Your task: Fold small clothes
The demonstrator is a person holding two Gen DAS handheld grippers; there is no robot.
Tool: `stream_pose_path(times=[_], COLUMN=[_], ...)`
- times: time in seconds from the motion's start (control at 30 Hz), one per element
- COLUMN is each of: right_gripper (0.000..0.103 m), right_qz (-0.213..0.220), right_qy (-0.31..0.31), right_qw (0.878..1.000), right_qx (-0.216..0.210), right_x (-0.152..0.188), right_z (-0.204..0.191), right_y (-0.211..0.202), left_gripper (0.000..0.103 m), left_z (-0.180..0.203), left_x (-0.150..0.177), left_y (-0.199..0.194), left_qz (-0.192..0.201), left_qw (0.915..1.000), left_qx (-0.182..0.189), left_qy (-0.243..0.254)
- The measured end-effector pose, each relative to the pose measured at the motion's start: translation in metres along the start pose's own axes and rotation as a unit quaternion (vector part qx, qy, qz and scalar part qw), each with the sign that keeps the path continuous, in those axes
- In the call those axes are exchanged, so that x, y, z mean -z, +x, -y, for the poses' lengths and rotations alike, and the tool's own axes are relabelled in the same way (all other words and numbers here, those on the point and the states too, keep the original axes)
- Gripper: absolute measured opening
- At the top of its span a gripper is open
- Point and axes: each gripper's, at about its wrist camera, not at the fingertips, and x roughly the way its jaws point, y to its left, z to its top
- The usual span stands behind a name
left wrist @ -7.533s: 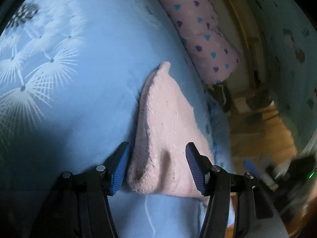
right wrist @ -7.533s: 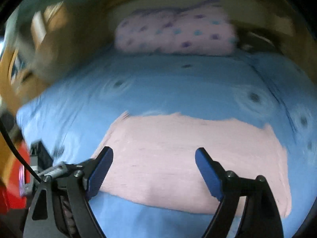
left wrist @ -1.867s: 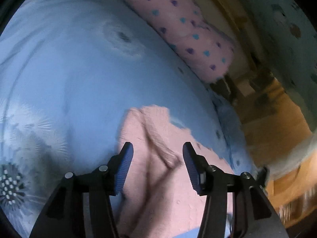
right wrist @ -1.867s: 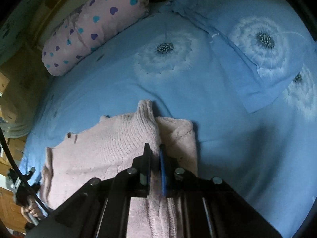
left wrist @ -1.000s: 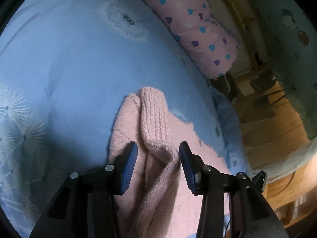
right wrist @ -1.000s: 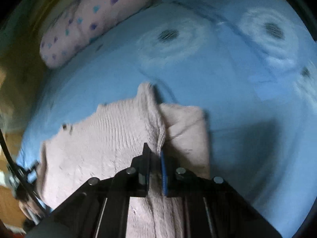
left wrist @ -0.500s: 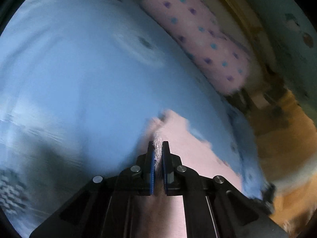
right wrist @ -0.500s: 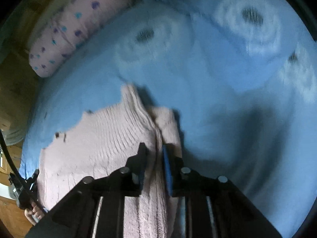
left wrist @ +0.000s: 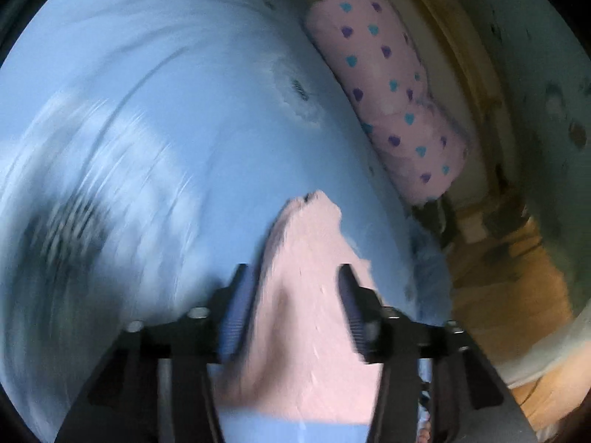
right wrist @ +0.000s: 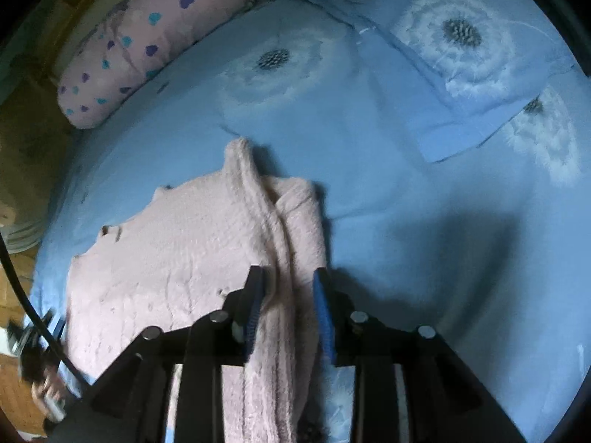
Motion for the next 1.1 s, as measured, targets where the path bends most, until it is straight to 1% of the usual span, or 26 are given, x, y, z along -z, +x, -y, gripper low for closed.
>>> stream_pose_path(times=[0.03, 0.07, 0.1, 0.13, 0.17, 0.2, 0.23, 0.27, 0.33, 0.4, 0.5, 0.53, 0.6, 0.63, 0.67, 0.7, 0.73, 0.77, 0.8, 0.83, 0.9, 0.93, 1.0, 1.03, 1.07, 1.1], right_gripper=[0.044, 0.045, 0.047, 0.049, 0.054, 0.057, 0.064, 0.069, 0.072, 0.073, 0.073, 0.073, 0.073, 0.073, 0.073, 0.073, 0.073, 0.073, 0.073, 0.073, 0.073, 0.077, 0.078, 0.078, 0.077, 0.076], right_qz=[0.020, 0.044, 0.079, 0.101, 0.116, 0.130, 0.139, 0.148, 0.154, 0.149, 0.138, 0.130, 0.113, 0.106, 0.102, 0.100, 0.097, 0.093, 0.086, 0.078, 0.058, 0.032, -0.078, -0.135, -0.194, -0.215], right_qy=[-0.004, -0.010, -0.023, -0.033, -0.040, -0.047, -0.055, -0.065, -0.098, -0.146, -0.193, -0.213, -0.243, -0.259, -0.275, -0.295, -0.305, -0.315, -0.324, -0.333, -0.349, -0.358, -0.350, -0.338, -0.331, -0.333], right_qw=[0.999, 0.997, 0.990, 0.985, 0.983, 0.982, 0.981, 0.981, 0.980, 0.976, 0.971, 0.968, 0.963, 0.960, 0.956, 0.950, 0.947, 0.945, 0.942, 0.940, 0.935, 0.933, 0.933, 0.931, 0.924, 0.918], right_qx=[0.031, 0.069, 0.118, 0.135, 0.138, 0.132, 0.120, 0.106, 0.082, 0.068, 0.035, 0.022, 0.007, 0.002, 0.000, 0.001, 0.004, 0.007, 0.007, 0.002, -0.008, -0.008, 0.012, 0.014, 0.014, 0.024], right_x=[-0.004, -0.007, -0.011, -0.012, -0.013, -0.014, -0.014, -0.013, -0.008, 0.002, 0.017, 0.023, 0.033, 0.037, 0.042, 0.046, 0.049, 0.053, 0.056, 0.060, 0.068, 0.071, 0.071, 0.069, 0.070, 0.072], right_z=[-0.003, -0.007, -0.015, -0.023, -0.031, -0.043, -0.057, -0.071, -0.107, -0.151, -0.203, -0.222, -0.255, -0.271, -0.287, -0.307, -0.318, -0.332, -0.346, -0.360, -0.388, -0.401, -0.423, -0.428, -0.439, -0.445], right_y=[-0.006, -0.014, -0.026, -0.034, -0.041, -0.049, -0.056, -0.061, -0.068, -0.069, -0.066, -0.064, -0.060, -0.057, -0.055, -0.052, -0.050, -0.047, -0.044, -0.042, -0.036, -0.029, 0.001, 0.017, 0.035, 0.044], left_gripper=[0.046, 0.048, 0.048, 0.050, 0.050, 0.050, 0.050, 0.052, 0.052, 0.052, 0.053, 0.053, 0.054, 0.054, 0.054, 0.053, 0.052, 0.050, 0.050, 0.050, 0.050, 0.050, 0.050, 0.049, 0.044, 0.038], left_z=[-0.003, -0.006, -0.011, -0.015, -0.019, -0.019, -0.015, -0.012, -0.009, -0.006, -0.006, -0.007, -0.011, -0.013, -0.014, -0.014, -0.015, -0.018, -0.018, -0.018, -0.012, -0.007, -0.003, -0.004, -0.009, -0.016], left_x=[0.009, 0.021, 0.038, 0.047, 0.057, 0.064, 0.068, 0.070, 0.070, 0.073, 0.084, 0.085, 0.084, 0.083, 0.082, 0.080, 0.078, 0.076, 0.076, 0.076, 0.077, 0.079, 0.081, 0.082, 0.082, 0.082], left_y=[-0.006, -0.012, -0.017, -0.019, -0.021, -0.025, -0.030, -0.031, -0.024, -0.024, -0.031, -0.028, -0.017, -0.010, -0.006, -0.002, 0.001, 0.003, 0.003, 0.001, 0.001, 0.003, 0.005, 0.004, 0.001, -0.003], left_qz=[0.003, 0.004, -0.001, -0.005, -0.006, 0.002, 0.023, 0.032, 0.026, 0.020, 0.019, 0.010, -0.018, -0.035, -0.041, -0.039, -0.034, -0.029, -0.021, -0.003, 0.026, 0.033, 0.050, 0.059, 0.069, 0.078], left_qw=[0.9999, 0.9997, 0.9990, 0.9981, 0.9971, 0.9972, 0.9980, 0.9983, 0.9989, 0.9992, 0.9980, 0.9969, 0.9944, 0.9923, 0.9911, 0.9916, 0.9925, 0.9915, 0.9905, 0.9901, 0.9923, 0.9933, 0.9945, 0.9947, 0.9941, 0.9932], left_qx=[0.001, 0.004, 0.009, 0.014, 0.020, 0.021, 0.017, 0.013, -0.002, -0.011, 0.020, 0.035, 0.045, 0.046, 0.047, 0.040, 0.028, 0.018, 0.016, 0.008, -0.022, -0.037, -0.050, -0.047, -0.037, -0.022], left_qy=[-0.011, -0.022, -0.043, -0.059, -0.074, -0.071, -0.057, -0.046, -0.039, -0.032, -0.057, -0.069, -0.094, -0.110, -0.118, -0.117, -0.114, -0.126, -0.135, -0.140, -0.119, -0.104, -0.077, -0.070, -0.076, -0.083])
